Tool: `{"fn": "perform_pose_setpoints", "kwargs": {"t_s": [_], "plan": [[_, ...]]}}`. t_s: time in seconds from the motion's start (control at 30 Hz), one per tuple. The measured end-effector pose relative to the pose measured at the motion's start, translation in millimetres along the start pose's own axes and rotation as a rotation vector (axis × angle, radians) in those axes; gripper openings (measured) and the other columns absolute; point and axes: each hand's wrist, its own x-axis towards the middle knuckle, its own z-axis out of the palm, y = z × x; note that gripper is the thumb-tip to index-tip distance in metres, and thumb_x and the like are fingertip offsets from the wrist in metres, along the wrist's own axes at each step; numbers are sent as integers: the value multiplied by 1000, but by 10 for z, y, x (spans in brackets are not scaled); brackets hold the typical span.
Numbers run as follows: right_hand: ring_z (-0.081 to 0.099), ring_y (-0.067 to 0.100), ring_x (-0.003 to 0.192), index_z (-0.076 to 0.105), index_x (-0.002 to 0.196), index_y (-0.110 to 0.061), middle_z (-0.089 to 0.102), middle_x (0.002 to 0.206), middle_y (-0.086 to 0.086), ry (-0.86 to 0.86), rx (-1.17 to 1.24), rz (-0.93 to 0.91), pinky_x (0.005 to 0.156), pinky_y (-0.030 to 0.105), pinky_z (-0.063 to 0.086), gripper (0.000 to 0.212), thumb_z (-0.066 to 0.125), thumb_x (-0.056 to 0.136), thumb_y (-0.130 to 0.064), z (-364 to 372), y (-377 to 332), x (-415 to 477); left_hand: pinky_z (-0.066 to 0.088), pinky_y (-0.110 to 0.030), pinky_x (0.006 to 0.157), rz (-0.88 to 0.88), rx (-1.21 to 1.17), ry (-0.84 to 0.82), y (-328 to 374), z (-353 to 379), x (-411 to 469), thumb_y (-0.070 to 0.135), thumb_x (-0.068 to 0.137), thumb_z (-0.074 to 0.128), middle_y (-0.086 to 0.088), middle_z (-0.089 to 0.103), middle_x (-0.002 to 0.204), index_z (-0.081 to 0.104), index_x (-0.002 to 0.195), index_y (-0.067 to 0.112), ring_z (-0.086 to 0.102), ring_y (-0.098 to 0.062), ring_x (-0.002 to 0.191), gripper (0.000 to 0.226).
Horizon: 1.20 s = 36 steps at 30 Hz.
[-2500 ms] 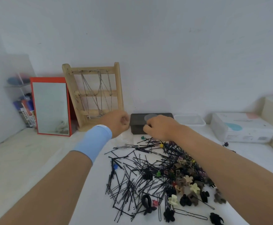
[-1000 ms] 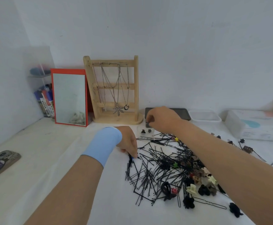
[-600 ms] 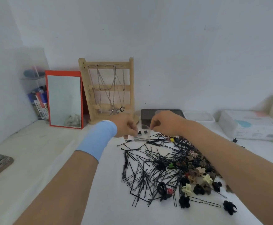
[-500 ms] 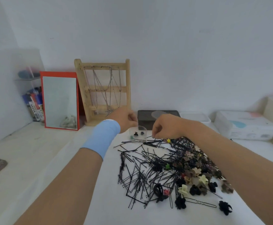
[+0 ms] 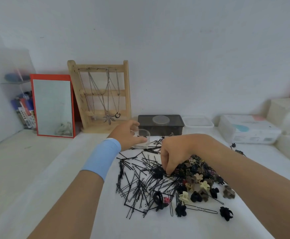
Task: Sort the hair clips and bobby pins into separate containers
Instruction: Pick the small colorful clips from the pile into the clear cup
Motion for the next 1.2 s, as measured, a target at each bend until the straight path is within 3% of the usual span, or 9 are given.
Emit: {"fn": "perform_pose_setpoints", "kwargs": {"t_s": [0.13,0.27,0.4,0.57,0.63,0.7,0.8,1.03,1.2], "plan": [[68,7,65,76,84,-23,74,73,-5,85,106,9,64,20,48,9,74,79,-30,-46,71,-126,50,-31,93,51,8,-129,191,7,-102,46,74,82,14,61,118,49,130,32,60,-6,107,67],[63,10,55,70,90,-17,72,64,-2,270,293,11,61,27,48,12,68,79,-15,-138,235,-268,50,-37,100,80,28,-272,293,256,-131,36,72,85,12,60,124,46,136,32,59,-9,113,75],[62,12,49,68,95,-21,71,66,-7,530,355,0,59,29,55,11,69,84,-18,-104,310,-183,45,-29,99,110,30,-304,368,401,-113,30,77,81,11,58,130,45,135,32,57,-8,117,68],[66,6,76,71,100,-28,69,87,-14,635,316,11,67,21,50,13,72,87,-26,21,434,-112,37,-36,111,76,297,-263,405,262,-91,33,83,75,8,46,147,37,146,31,43,-14,135,74],[62,-7,75,75,89,-27,68,80,-21,559,282,7,70,15,43,7,75,84,-23,27,486,-195,39,-38,108,139,360,-149,443,251,-137,37,80,75,9,52,136,48,137,33,42,-15,130,64],[60,-11,71,77,88,-28,69,77,-22,366,234,15,70,13,42,7,78,81,-26,58,480,-282,43,-30,93,248,291,-72,543,300,-202,34,78,75,14,60,109,63,110,35,48,-10,109,34],[62,-5,81,79,91,-28,72,82,-20,198,175,76,78,19,45,16,81,77,-36,137,456,-326,47,-23,75,253,259,-244,727,450,-277,30,79,75,16,66,86,71,83,33,57,-3,79,6],[62,5,84,80,91,-27,66,80,-21,214,40,185,80,22,50,12,78,80,-25,138,493,-383,48,-20,70,200,375,-482,761,647,-292,30,81,78,14,70,93,75,91,28,58,2,73,11],[55,-6,70,78,90,-30,61,73,-25,180,61,102,62,11,39,18,71,82,-15,167,409,-387,57,-30,80,105,465,-539,762,553,-265,29,80,75,17,70,90,75,93,33,68,-9,80,13]]}}
